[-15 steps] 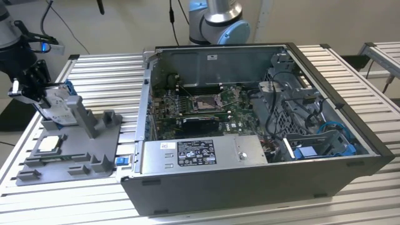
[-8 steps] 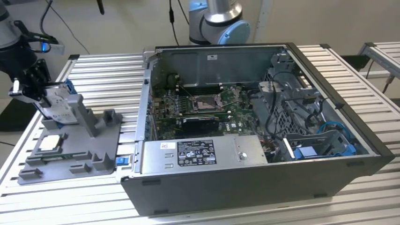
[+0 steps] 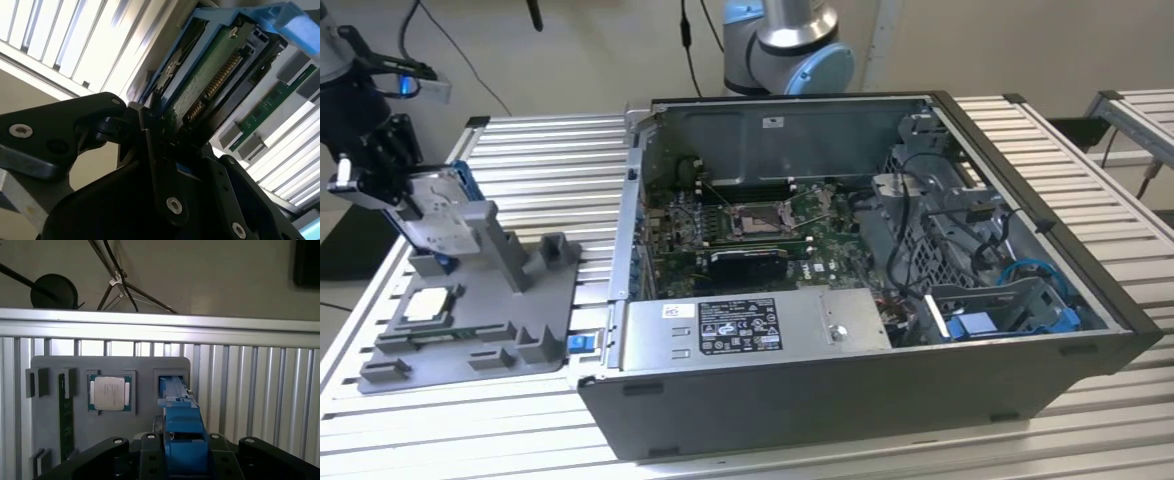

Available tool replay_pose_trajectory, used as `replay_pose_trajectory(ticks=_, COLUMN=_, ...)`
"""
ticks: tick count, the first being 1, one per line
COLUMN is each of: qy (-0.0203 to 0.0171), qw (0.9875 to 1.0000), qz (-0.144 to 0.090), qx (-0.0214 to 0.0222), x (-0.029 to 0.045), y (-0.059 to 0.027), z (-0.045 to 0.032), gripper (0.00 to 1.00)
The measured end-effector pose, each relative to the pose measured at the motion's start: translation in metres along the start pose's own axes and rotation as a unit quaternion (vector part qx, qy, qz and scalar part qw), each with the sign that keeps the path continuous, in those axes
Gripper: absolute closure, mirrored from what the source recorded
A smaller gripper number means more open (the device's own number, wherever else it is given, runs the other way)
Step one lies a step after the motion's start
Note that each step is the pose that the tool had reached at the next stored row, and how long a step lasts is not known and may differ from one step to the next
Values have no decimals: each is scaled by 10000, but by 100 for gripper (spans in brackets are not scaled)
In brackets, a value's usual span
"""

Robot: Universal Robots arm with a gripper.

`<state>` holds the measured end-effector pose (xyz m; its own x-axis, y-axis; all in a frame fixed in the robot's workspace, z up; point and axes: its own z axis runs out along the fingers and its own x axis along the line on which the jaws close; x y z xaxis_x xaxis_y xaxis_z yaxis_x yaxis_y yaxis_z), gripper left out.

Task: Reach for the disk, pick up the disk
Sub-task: 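Pick up the disk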

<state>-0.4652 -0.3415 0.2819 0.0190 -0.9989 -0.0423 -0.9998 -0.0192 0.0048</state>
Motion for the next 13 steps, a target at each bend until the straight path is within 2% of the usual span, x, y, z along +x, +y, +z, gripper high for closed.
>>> replay_pose_trajectory(ticks=9, qy=0, qw=10000, qz=8, qx=0, x=-11, y=1, z=-263, gripper=100)
replay_pose_trajectory(ticks=13, qy=0, qw=10000, qz=8, qx=1, x=-14, y=2, z=-347, gripper=100)
